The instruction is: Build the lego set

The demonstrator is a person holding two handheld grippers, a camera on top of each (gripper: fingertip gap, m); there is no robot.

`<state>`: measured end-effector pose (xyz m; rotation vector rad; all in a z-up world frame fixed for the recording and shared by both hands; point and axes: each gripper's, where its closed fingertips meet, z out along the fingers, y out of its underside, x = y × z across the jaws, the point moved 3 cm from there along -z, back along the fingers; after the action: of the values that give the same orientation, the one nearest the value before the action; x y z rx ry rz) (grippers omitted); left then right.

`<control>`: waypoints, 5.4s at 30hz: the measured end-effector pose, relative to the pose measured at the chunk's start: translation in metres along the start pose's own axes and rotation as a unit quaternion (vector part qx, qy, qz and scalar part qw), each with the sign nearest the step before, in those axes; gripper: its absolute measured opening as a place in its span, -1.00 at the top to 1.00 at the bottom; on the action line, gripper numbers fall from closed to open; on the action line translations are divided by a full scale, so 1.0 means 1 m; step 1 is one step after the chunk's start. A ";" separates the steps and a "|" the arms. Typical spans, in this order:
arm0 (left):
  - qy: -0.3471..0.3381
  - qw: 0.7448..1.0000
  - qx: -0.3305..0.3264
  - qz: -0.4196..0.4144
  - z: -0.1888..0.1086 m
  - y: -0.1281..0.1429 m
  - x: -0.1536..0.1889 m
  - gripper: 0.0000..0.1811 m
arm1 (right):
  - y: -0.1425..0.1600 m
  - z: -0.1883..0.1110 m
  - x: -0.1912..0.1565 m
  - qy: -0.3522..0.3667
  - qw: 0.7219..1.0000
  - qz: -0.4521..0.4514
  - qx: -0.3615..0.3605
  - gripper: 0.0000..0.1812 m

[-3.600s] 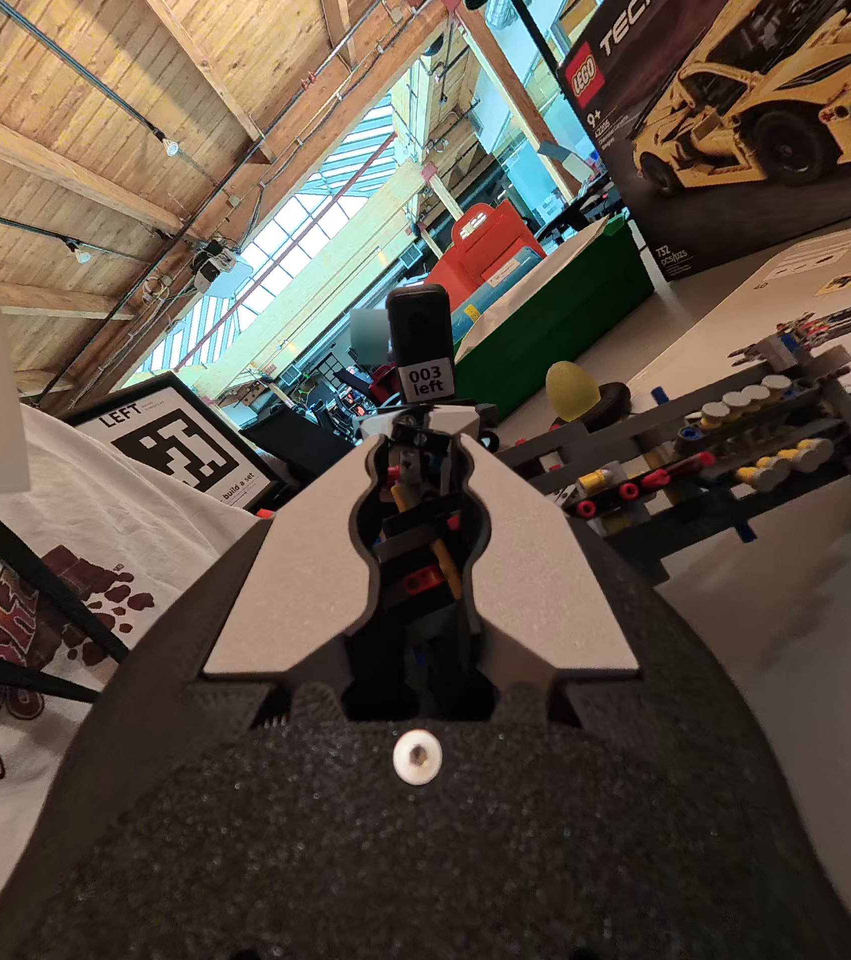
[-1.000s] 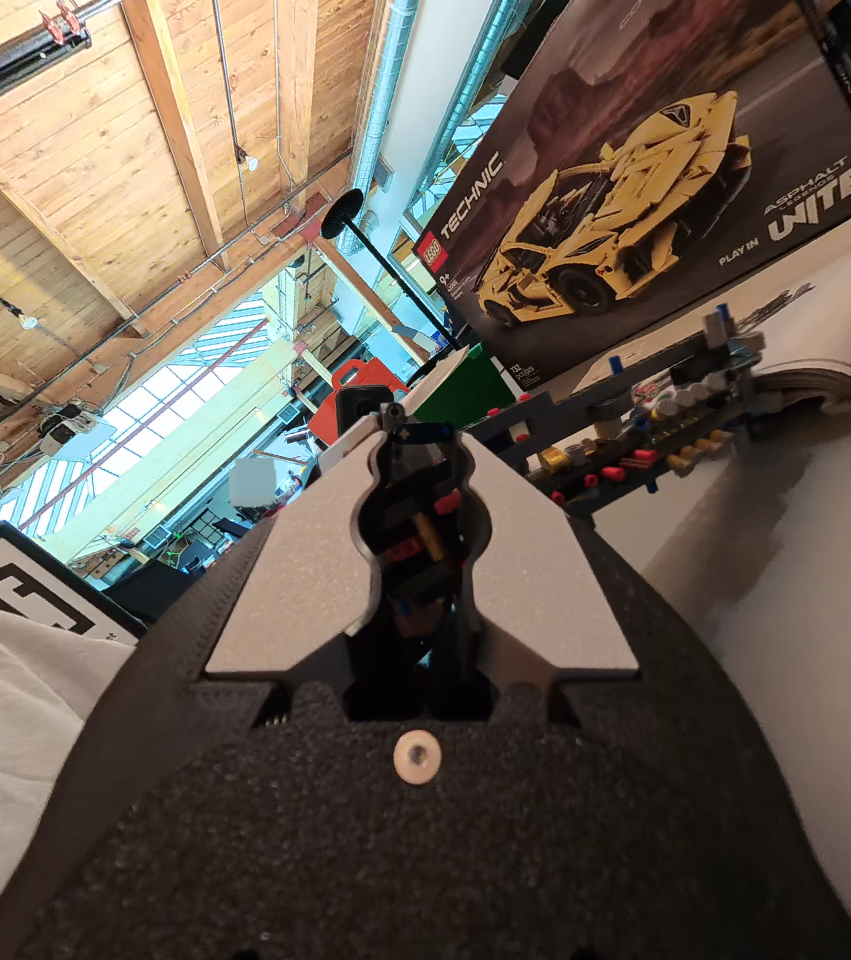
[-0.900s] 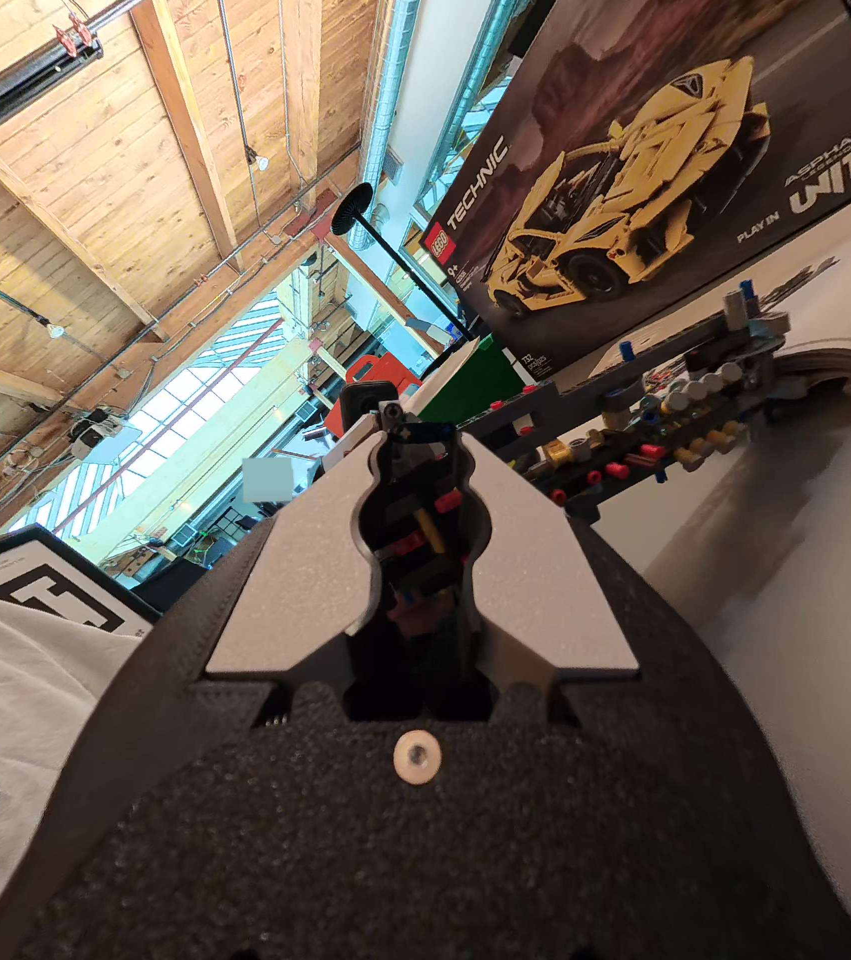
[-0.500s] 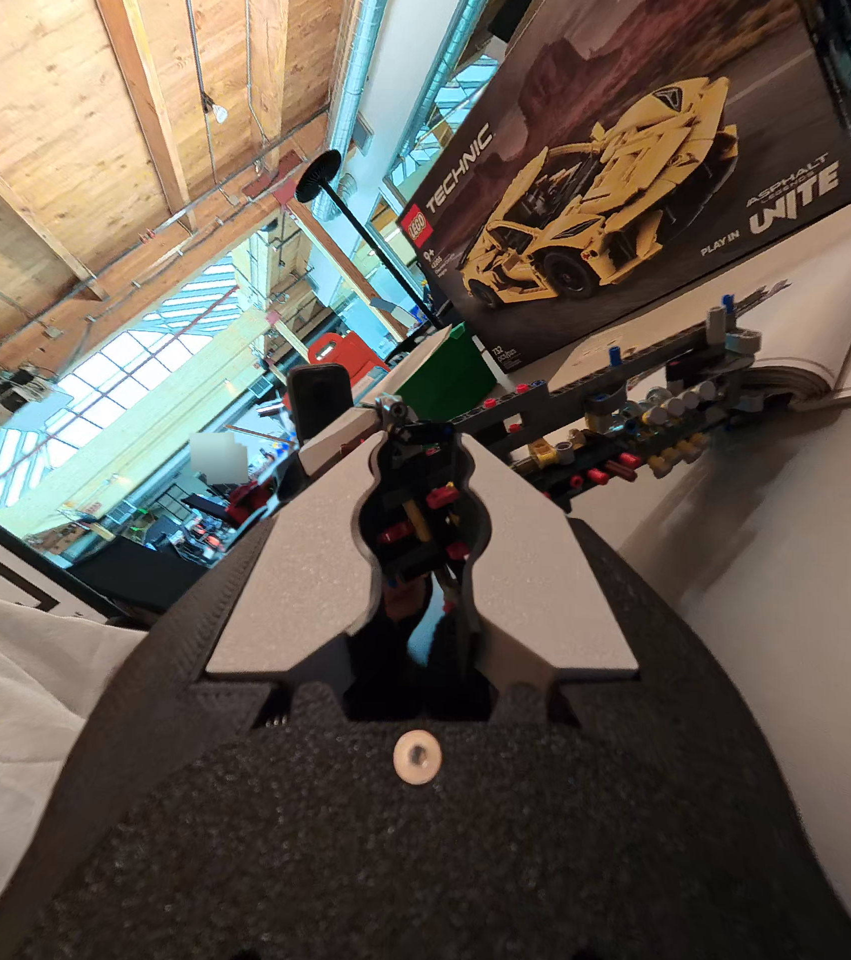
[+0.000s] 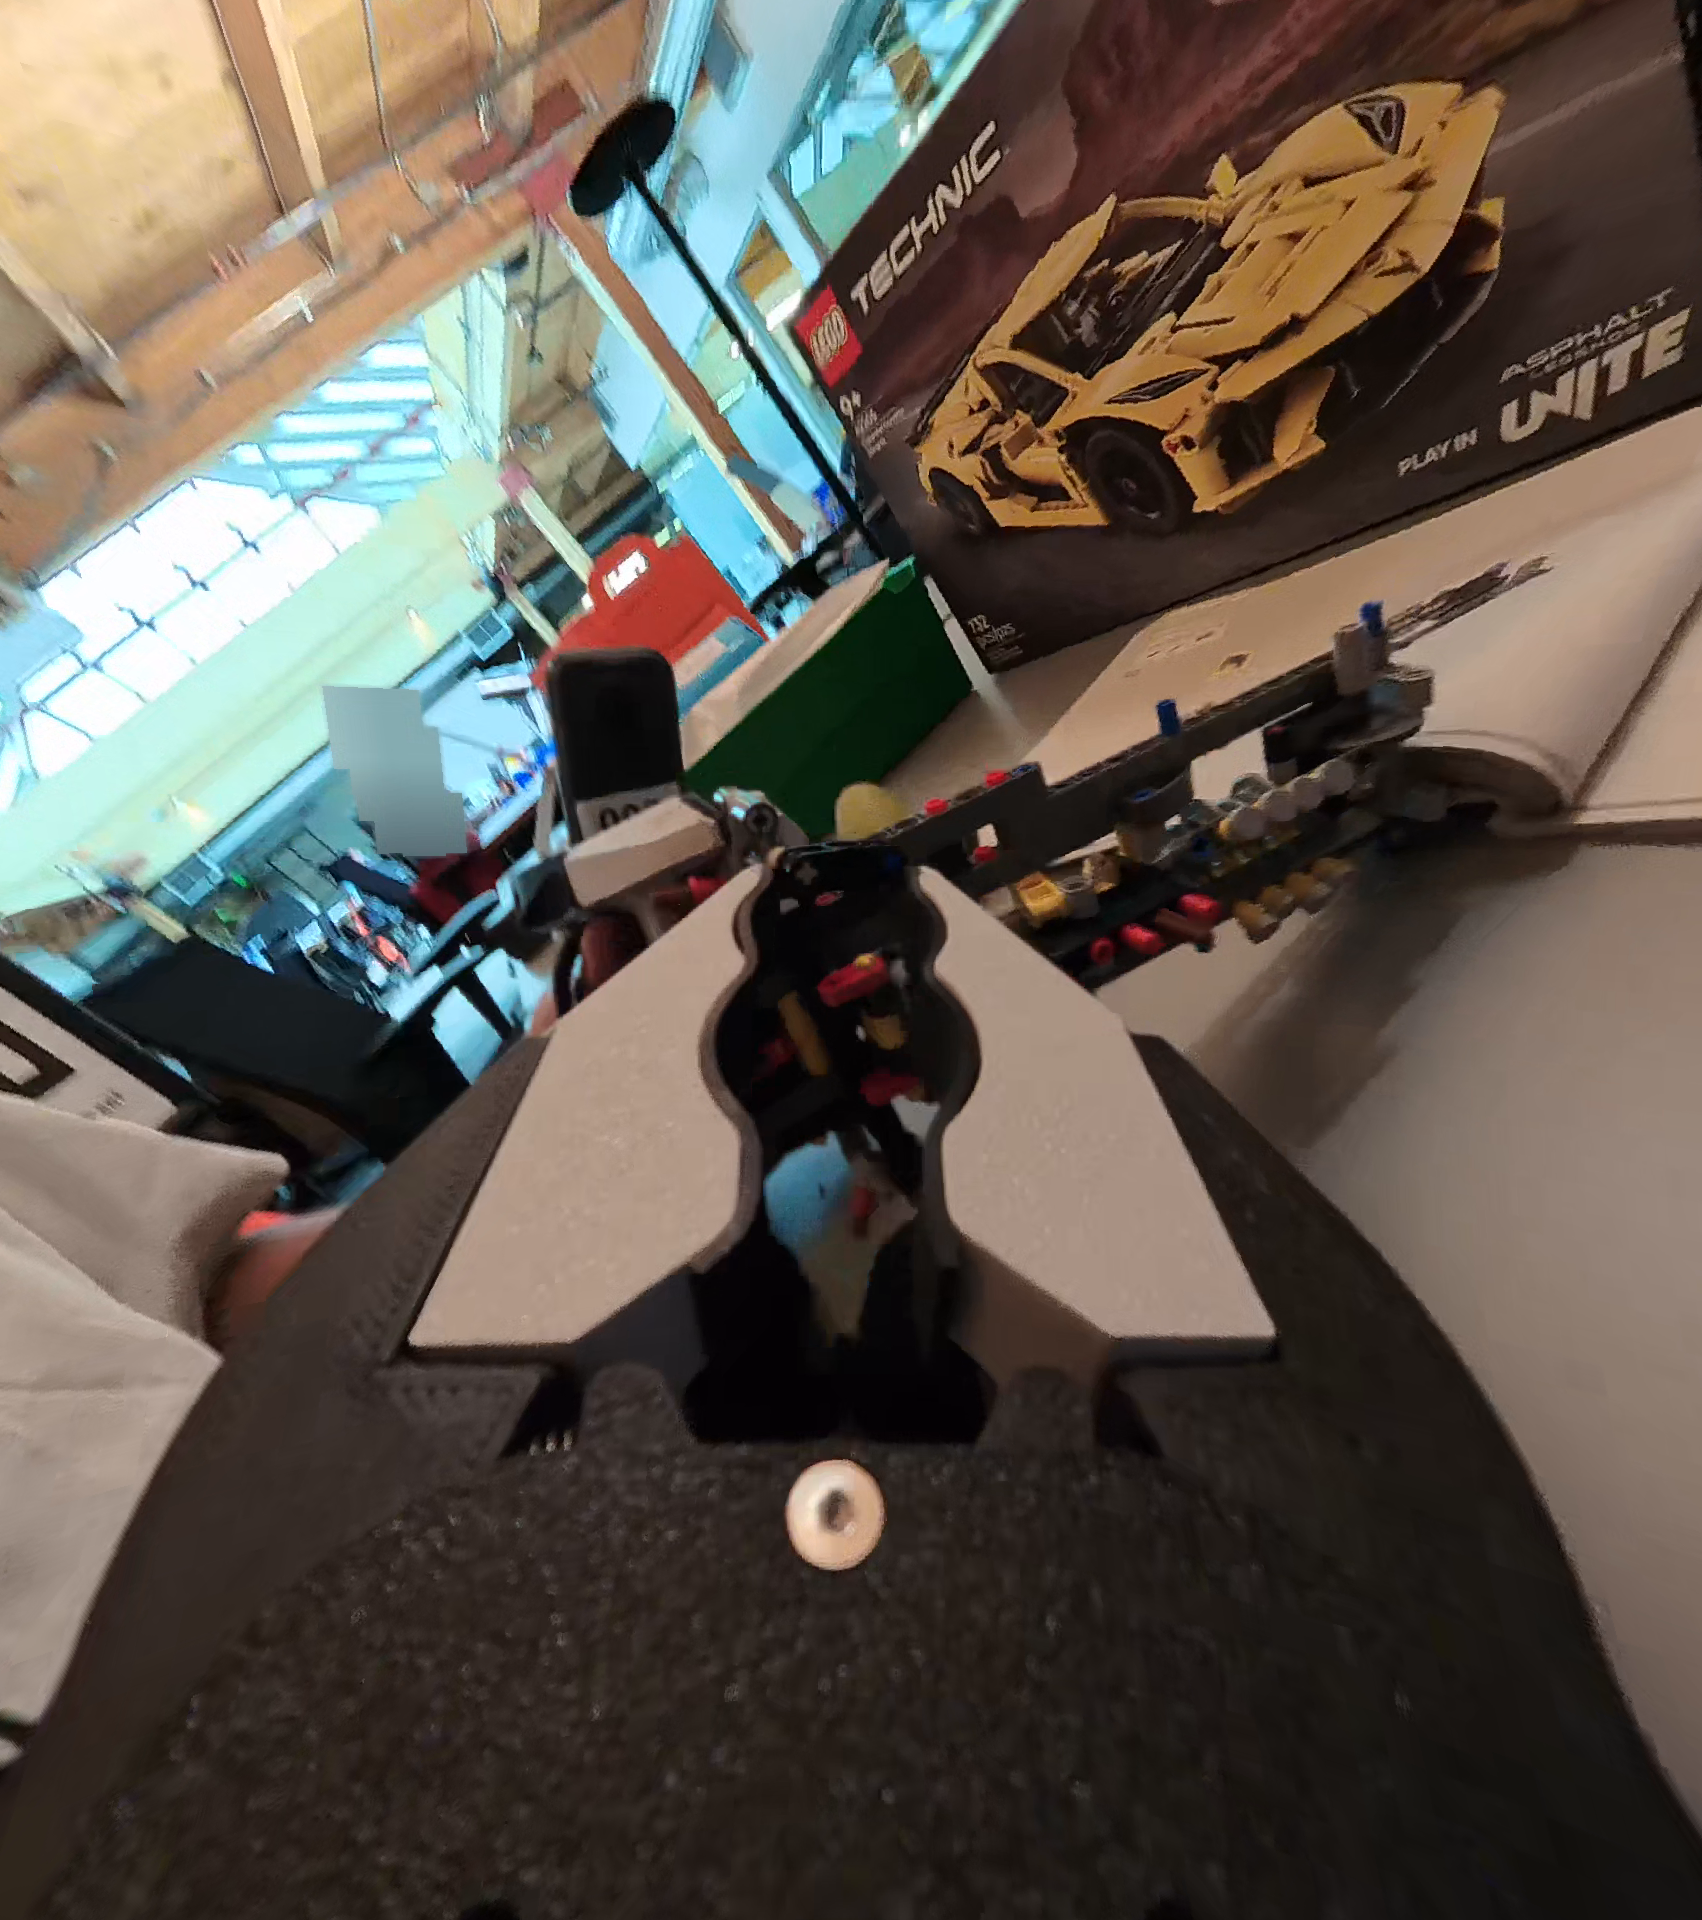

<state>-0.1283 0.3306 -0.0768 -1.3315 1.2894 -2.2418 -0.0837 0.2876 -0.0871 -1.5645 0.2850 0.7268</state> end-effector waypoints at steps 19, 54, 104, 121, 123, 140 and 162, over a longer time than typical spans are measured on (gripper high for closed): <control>-0.028 0.999 -0.023 0.034 -0.005 0.003 0.001 0.93 | 0.047 -0.111 0.086 0.176 0.745 -0.272 -0.583 0.75; -0.007 0.987 -0.160 -0.008 -0.039 0.023 0.002 0.93 | 0.030 -0.036 0.036 -0.046 0.907 -0.243 -0.342 0.51; -0.086 0.980 -0.179 -0.011 -0.063 0.015 -0.008 0.93 | 0.005 0.010 0.042 0.156 0.847 0.033 -0.506 0.92; -0.288 0.925 -0.219 0.117 -0.068 0.023 -0.026 0.91 | -0.002 0.004 0.082 0.062 0.740 -0.245 -0.624 0.93; -0.297 0.921 -0.223 0.117 -0.068 0.027 -0.023 0.91 | 0.003 0.007 0.091 0.055 0.730 -0.286 -0.619 0.93; -0.267 0.922 -0.222 0.173 -0.016 0.039 -0.028 0.86 | -0.012 -0.088 0.078 0.010 0.869 -0.181 -0.460 0.68; -0.230 0.883 -0.364 0.187 0.041 0.089 -0.042 0.86 | 0.051 -0.107 0.092 -0.152 0.807 -0.384 -0.422 0.74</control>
<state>-0.0916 0.2796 -0.1633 -1.5179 2.0491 -1.0992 -0.0132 0.1993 -0.1859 -2.1162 -1.0130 0.4317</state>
